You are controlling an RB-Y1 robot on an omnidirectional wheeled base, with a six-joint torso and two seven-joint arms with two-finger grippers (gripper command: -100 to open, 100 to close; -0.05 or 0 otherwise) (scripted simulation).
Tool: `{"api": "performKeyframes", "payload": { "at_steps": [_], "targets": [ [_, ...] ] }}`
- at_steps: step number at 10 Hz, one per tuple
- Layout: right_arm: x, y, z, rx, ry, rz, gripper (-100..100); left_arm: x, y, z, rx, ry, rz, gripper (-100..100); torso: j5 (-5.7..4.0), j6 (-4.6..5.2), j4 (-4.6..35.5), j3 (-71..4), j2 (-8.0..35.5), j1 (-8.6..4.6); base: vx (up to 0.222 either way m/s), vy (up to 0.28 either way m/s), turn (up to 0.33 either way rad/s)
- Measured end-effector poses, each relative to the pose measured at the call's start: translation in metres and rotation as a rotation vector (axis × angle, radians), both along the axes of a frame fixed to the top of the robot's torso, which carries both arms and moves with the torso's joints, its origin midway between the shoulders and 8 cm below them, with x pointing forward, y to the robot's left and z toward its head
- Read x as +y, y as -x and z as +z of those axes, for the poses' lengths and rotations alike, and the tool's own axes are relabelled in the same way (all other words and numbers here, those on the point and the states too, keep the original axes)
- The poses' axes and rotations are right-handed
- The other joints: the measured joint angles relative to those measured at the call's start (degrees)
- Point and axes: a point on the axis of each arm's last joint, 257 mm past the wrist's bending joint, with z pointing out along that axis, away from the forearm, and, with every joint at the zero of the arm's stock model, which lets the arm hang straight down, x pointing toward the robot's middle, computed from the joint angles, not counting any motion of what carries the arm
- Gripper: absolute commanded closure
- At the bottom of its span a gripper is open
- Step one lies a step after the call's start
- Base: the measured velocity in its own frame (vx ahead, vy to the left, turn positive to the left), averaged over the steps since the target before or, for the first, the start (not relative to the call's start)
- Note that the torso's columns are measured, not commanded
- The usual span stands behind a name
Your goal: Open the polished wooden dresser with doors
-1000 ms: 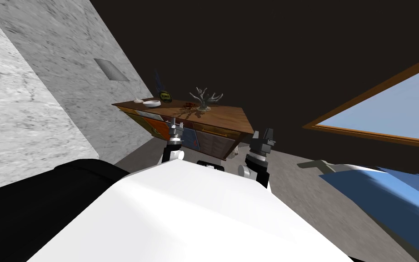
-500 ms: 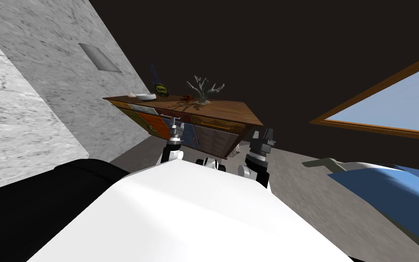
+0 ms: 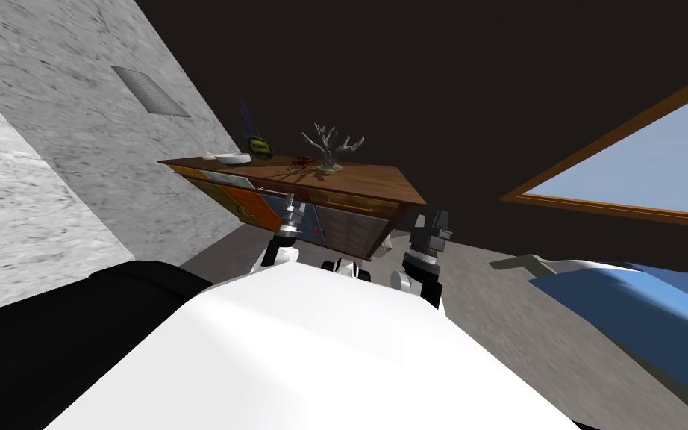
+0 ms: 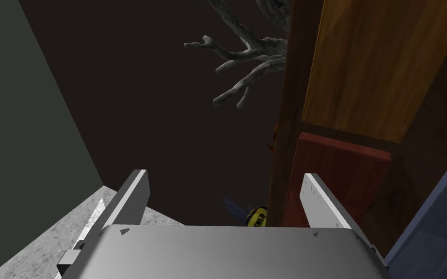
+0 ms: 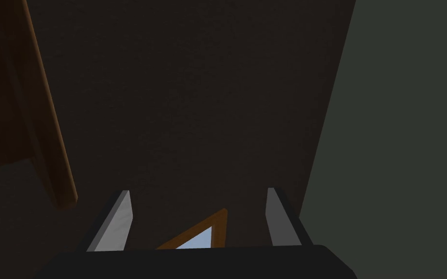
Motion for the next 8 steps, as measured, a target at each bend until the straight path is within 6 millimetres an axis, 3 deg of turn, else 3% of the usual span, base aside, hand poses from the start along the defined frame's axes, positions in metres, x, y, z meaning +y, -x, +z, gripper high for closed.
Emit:
{"api": "performKeyframes", "payload": {
  "at_steps": [8],
  "targets": [
    [0.0,0.0,0.0,0.0,0.0,0.0,0,-0.012,-0.02,-0.041,0.147,0.017,-0.013,-100,0.02,0.0,0.0,0.0,0.0,0.07,0.009,-0.047,-0.076]
  ]
}}
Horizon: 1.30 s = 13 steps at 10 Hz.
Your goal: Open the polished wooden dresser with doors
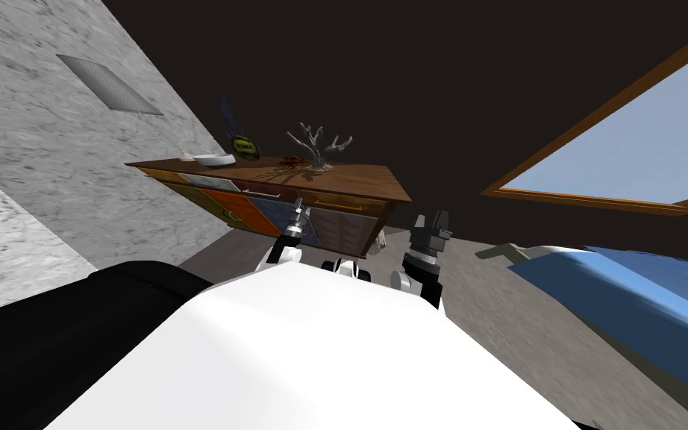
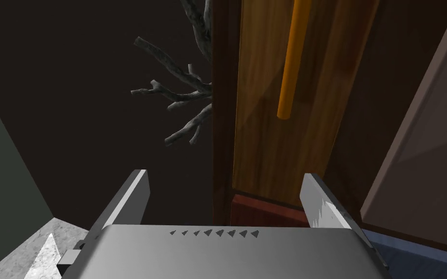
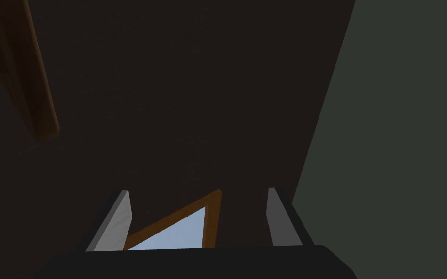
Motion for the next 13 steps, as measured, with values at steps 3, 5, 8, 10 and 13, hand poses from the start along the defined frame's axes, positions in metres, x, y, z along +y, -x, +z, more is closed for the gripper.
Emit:
{"api": "performKeyframes", "payload": {
  "at_steps": [3,5,8,10,13],
  "targets": [
    [0.0,0.0,0.0,0.0,0.0,0.0,0,-0.006,-0.007,-0.017,0.058,0.002,-0.007,-100,0.0,0.0,0.0,0.0,0.0,0.0,0.015,-0.05,-0.072],
    [0.0,0.0,0.0,0.0,0.0,0.0,0,-0.01,-0.009,-0.029,0.099,0.003,-0.012,-100,0.0,0.0,0.0,0.0,0.0,0.0,0.013,-0.049,-0.079],
    [0.0,0.0,0.0,0.0,0.0,0.0,0,-0.015,-0.013,-0.04,0.138,0.001,-0.018,-100,0.02,-0.01,0.0,0.0,0.0,0.1,0.023,-0.021,-0.02],
    [0.0,0.0,0.0,0.0,0.0,0.0,0,-0.014,-0.009,-0.031,0.136,0.0,-0.016,-100,0.02,0.0,-0.1,-0.2,-0.3,0.07,0.098,0.007,-0.008],
    [0.0,0.0,0.0,0.0,0.0,0.0,0,-0.015,-0.011,-0.026,0.115,-0.002,-0.018,100,0.2,0.07,-0.2,0.1,0.1,0.07,-0.068,0.001,0.016]
  ]
}}
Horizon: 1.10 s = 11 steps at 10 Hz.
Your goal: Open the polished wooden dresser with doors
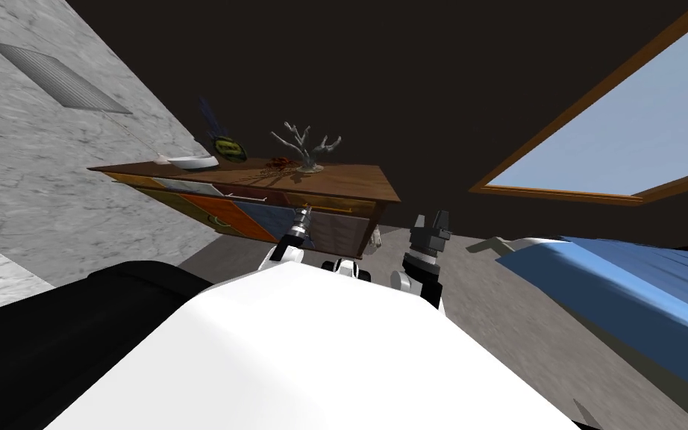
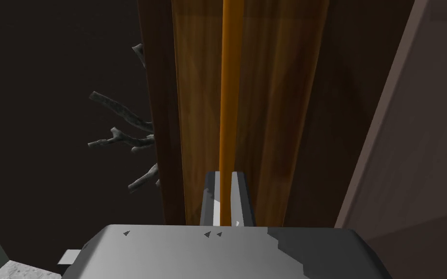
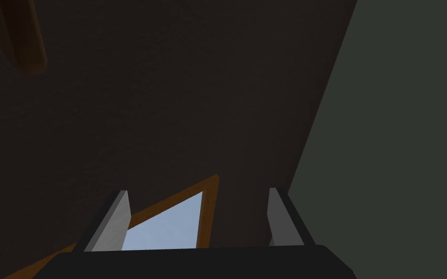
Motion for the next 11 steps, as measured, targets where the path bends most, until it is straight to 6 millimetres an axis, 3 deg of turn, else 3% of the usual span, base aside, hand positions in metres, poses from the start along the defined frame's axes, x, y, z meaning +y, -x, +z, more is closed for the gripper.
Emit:
{"api": "performKeyframes", "payload": {
  "at_steps": [4,5,11],
  "targets": [
    [0.0,0.0,0.0,0.0,0.0,0.0,0,-0.002,0.008,0.002,0.014,0.0,-0.007,100,-0.19,-0.02,0.2,-0.1,0.0,-0.13,-0.166,-0.02,0.02],
    [0.0,0.0,0.0,0.0,0.0,0.0,0,-0.002,0.009,-0.001,0.021,0.0,-0.006,-100,-0.25,-0.03,0.2,-0.3,-0.4,-0.09,0.079,0.005,0.326],
    [0.0,0.0,0.0,0.0,0.0,0.0,0,-0.005,0.053,0.011,-0.009,-0.062,-0.076,-100,-0.24,-0.18,0.4,0.0,0.2,0.03,0.128,-0.015,0.173]
  ]
}}
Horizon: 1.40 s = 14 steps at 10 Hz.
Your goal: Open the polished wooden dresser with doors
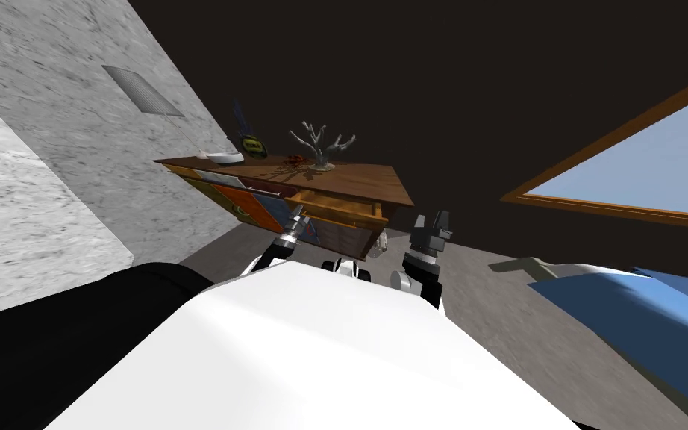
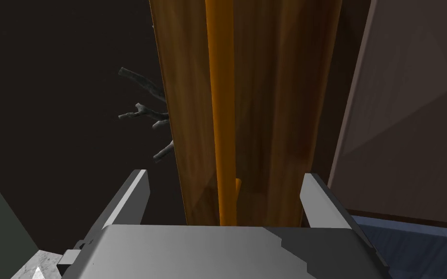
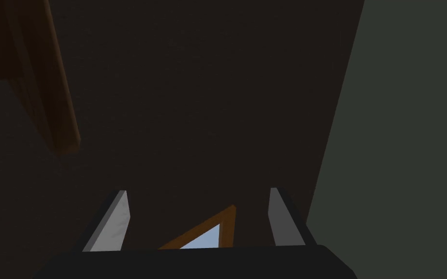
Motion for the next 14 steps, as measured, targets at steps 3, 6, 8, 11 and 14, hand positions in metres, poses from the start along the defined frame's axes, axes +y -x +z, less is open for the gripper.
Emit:
{"api": "performKeyframes", "payload": {
  "at_steps": [3,6,8,11,14],
  "targets": [
    [0.0,0.0,0.0,0.0,0.0,0.0,0,0.0,0.021,0.004,-0.005,-0.021,-0.037,-100,0.03,0.06,-0.1,-0.1,-0.3,-0.09,0.096,-0.012,0.144],
    [-0.002,0.0,-0.006,0.015,0.0,-0.005,0,-0.006,0.04,0.01,-0.006,-0.033,-0.082,-100,0.26,-0.35,-0.1,-0.5,-0.7,0.09,0.072,-0.008,0.128],
    [-0.004,-0.001,-0.016,0.041,-0.001,-0.009,0,-0.01,0.051,0.009,0.001,-0.037,-0.104,-100,0.36,-0.23,-0.2,-0.9,-1.2,0.13,0.066,-0.027,0.119],
    [-0.009,0.0,-0.039,0.102,-0.004,-0.021,0,-0.018,0.07,0.014,0.006,-0.037,-0.154,-100,0.5,-0.52,-0.3,-1.6,-2.1,0.13,0.038,-0.031,0.098],
    [-0.012,0.004,-0.045,0.114,-0.003,-0.031,0,-0.028,0.089,0.02,0.01,-0.026,-0.207,-100,0.19,-0.43,-0.6,-1.4,-2.0,0.0,-0.008,-0.016,0.046]
  ]
}}
